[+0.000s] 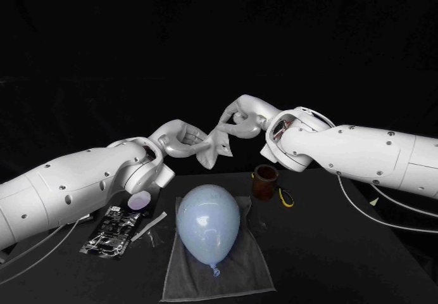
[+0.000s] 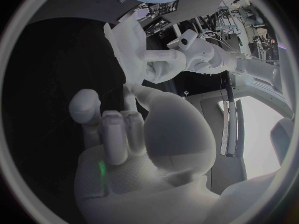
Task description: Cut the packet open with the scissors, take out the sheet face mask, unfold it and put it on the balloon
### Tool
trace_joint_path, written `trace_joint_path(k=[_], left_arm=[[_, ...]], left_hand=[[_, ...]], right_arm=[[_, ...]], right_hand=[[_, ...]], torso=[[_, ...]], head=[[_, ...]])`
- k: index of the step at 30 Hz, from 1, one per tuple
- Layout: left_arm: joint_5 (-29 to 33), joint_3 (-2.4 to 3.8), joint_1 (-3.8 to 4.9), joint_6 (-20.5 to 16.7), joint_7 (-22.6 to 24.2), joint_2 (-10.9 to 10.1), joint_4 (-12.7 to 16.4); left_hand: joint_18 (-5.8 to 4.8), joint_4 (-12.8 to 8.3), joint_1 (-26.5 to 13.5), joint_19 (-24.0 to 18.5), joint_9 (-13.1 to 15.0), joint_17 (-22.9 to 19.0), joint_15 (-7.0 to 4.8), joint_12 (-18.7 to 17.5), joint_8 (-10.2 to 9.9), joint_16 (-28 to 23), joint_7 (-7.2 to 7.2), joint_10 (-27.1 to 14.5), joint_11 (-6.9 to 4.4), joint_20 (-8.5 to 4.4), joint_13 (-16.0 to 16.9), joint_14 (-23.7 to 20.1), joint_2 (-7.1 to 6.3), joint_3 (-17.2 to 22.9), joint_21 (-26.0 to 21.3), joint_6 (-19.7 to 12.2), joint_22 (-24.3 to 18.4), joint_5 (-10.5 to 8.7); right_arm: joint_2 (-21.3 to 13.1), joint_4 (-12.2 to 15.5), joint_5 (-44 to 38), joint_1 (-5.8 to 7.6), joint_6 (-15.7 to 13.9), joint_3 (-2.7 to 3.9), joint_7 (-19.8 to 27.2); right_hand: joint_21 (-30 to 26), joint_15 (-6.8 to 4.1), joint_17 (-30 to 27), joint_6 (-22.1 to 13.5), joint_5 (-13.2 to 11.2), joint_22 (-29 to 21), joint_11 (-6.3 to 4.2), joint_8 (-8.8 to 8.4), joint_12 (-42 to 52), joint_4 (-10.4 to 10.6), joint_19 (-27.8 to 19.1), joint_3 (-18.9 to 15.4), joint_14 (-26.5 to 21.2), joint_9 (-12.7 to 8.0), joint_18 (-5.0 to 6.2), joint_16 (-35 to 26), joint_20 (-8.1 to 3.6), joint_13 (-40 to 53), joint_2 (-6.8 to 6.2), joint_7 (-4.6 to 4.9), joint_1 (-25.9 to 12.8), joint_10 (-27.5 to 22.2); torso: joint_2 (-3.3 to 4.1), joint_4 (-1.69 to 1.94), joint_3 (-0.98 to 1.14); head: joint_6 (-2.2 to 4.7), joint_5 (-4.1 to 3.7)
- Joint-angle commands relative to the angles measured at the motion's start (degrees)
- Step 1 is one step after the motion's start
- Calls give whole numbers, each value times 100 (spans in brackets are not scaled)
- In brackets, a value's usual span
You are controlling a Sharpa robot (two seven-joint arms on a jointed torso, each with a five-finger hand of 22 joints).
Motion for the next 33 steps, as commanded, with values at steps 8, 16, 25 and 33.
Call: trace_joint_path(k=[8, 16, 25, 33], left_arm=[[143, 12, 1, 358, 117, -34, 14], [238, 13, 0, 434, 133, -40, 2], [335, 13, 0, 346, 168, -26, -1], [481, 13, 0, 294, 207, -35, 4]], left_hand=[[139, -50, -267, 100, 48, 41, -44, -96, 117, -42, -28, 222, -45, -10, 2, 196, 42, 105, -57, 130, 6, -13], [199, -157, -325, 236, 107, 120, -113, -154, 233, -16, -83, 434, -111, -16, 7, 418, 248, 199, -38, 231, 20, -13], [354, -405, -379, 554, 273, 285, -282, -121, 496, 84, -247, 914, -289, -35, 22, 818, 429, 244, 101, 415, 75, -12], [375, -513, -427, 572, 330, 338, -302, -181, 569, 24, -280, 1022, -318, -26, 14, 839, 462, 351, 103, 434, 72, -11]], right_arm=[[-3, -58, -73, 4, 119, 5, -31], [-5, -55, -56, 4, 175, 4, -20], [1, -16, -41, -3, 265, 4, -2], [6, -40, 1, -8, 304, 4, -5]], right_hand=[[20, -38, 1505, 150, 38, 1, -56, 22, 29, -4, 18, 44, 604, 197, 27, 20, -29, 1510, -3, -117, 48, 599], [21, -39, 1505, 149, 38, 2, -56, 22, 29, -3, 19, 45, 604, 198, 27, 20, -30, 1510, -6, -116, 46, 599], [2, -39, 1501, 148, 37, -12, -55, 23, 29, -1, 7, 46, 602, 199, 31, 18, -31, 1510, -10, -115, 43, 599], [-55, -38, 1449, 146, 37, -55, -54, 22, 29, 4, -32, 47, 583, 200, 45, -3, -32, 1510, -14, -114, 37, 599]], torso=[[0, 2, -2], [0, 1, 1], [2, -1, 4], [-1, -5, 2]], head=[[7, -9], [7, -9], [-1, -4], [-6, 1]])
